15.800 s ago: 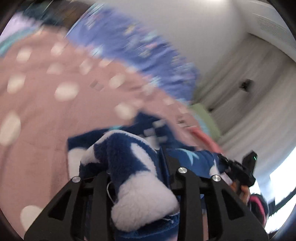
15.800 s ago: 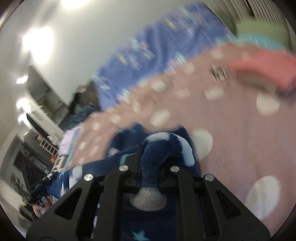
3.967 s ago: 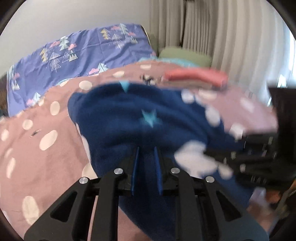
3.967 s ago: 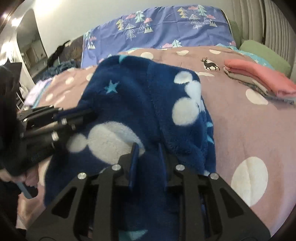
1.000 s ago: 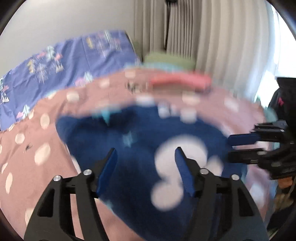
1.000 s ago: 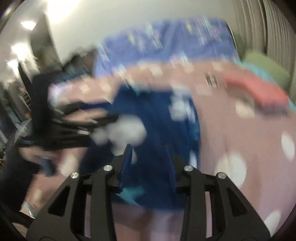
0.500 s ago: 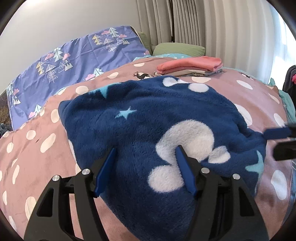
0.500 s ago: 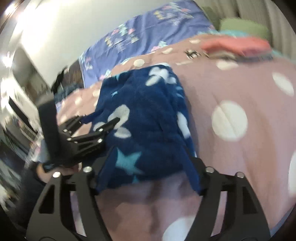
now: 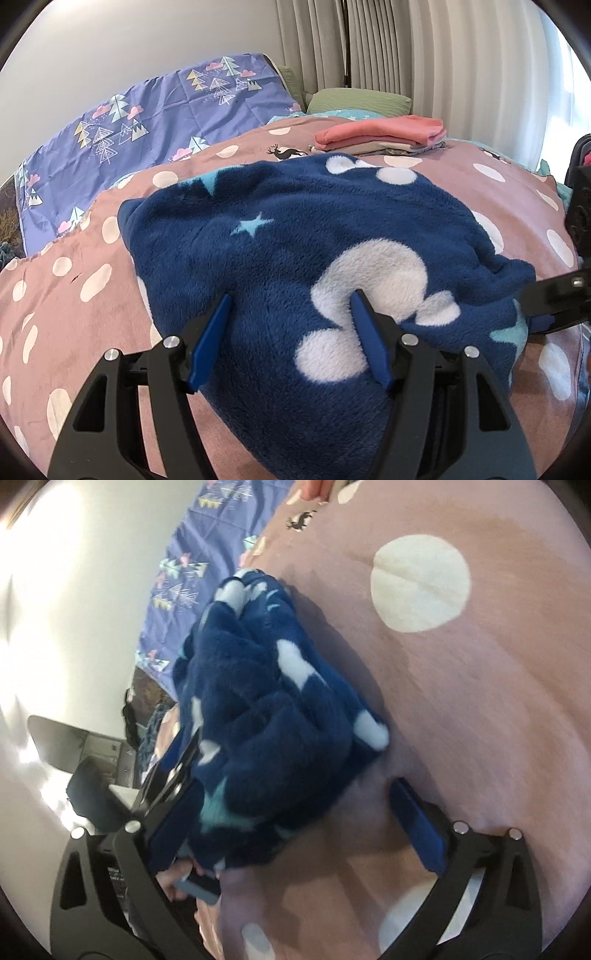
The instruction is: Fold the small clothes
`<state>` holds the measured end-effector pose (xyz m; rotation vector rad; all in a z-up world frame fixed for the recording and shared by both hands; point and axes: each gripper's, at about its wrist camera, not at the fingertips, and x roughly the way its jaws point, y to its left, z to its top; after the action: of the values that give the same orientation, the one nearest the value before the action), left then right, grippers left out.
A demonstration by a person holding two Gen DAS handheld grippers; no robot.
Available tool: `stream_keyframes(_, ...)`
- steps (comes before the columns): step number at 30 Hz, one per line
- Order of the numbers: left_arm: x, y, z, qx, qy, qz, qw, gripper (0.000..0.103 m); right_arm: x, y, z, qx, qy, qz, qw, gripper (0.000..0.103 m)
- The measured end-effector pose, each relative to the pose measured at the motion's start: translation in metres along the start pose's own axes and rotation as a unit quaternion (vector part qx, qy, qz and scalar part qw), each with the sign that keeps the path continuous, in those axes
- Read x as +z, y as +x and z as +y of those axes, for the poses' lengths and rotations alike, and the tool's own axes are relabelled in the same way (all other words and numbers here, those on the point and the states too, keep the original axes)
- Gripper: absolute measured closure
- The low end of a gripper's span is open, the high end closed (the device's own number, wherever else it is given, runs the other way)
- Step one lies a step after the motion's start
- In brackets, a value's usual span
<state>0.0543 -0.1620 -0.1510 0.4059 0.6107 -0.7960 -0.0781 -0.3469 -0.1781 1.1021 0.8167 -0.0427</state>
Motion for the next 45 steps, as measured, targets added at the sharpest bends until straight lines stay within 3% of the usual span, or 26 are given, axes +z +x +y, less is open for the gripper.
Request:
stream_keyframes(9,-0.001,-0.001,0.002,-0.001,-0.004,-0.002,1.0000,0.037,0.008,0.041,0.028,-0.040,-0.039,-0.037,0.998,0.002)
stream_keyframes(22,0.004,0.002,0.002,-0.013,-0.009,-0.005,0.9999,0.036,0.004,0.047,0.026,-0.051,-0.050,-0.057,0.996,0.002)
stream_keyframes(25,0.008,-0.001,0.009,-0.030,-0.017,-0.006,0.9994,0.035,0.004,0.047,0.026,-0.049,-0.055,-0.052,0.996,0.002)
stream_keyframes(26,0.012,-0.005,0.016,-0.051,-0.030,-0.008,0.9982,0.032,0.004,0.046,0.025,-0.047,-0.055,-0.051,0.996,0.002)
stream_keyframes(28,0.018,-0.013,0.037,-0.099,-0.070,-0.021,0.9924,0.025,0.005,0.046,0.023,-0.041,-0.055,-0.047,0.997,0.002)
stream_keyframes(30,0.023,-0.016,0.059,-0.086,-0.115,-0.040,0.9888,0.013,0.006,0.045,0.021,-0.038,-0.053,-0.044,0.997,0.002)
stream_keyframes(32,0.027,-0.008,0.089,-0.068,-0.167,-0.044,0.9825,0.013,0.005,0.045,0.021,-0.038,-0.054,-0.044,0.997,0.002)
stream_keyframes(36,0.028,0.044,0.135,-0.078,-0.258,0.010,0.9629,0.013,0.003,0.045,0.022,-0.038,-0.058,-0.046,0.997,0.002)
stream_keyframes(38,0.028,0.076,0.146,-0.077,-0.273,0.043,0.9580,0.007,0.003,0.045,0.021,-0.037,-0.060,-0.046,0.996,0.002)
stream_keyframes(40,0.028,0.096,0.155,-0.095,-0.286,0.049,0.9521,0.001,0.002,0.045,0.020,-0.037,-0.061,-0.045,0.996,0.002)
stream_keyframes(43,0.029,0.122,0.162,-0.130,-0.305,0.055,0.9419,0.001,0.001,0.044,0.021,-0.040,-0.063,-0.048,0.996,0.002)
stream_keyframes(45,0.032,0.133,0.163,-0.140,-0.301,0.053,0.9417,0.001,-0.001,0.045,0.022,-0.043,-0.064,-0.050,0.996,0.002)
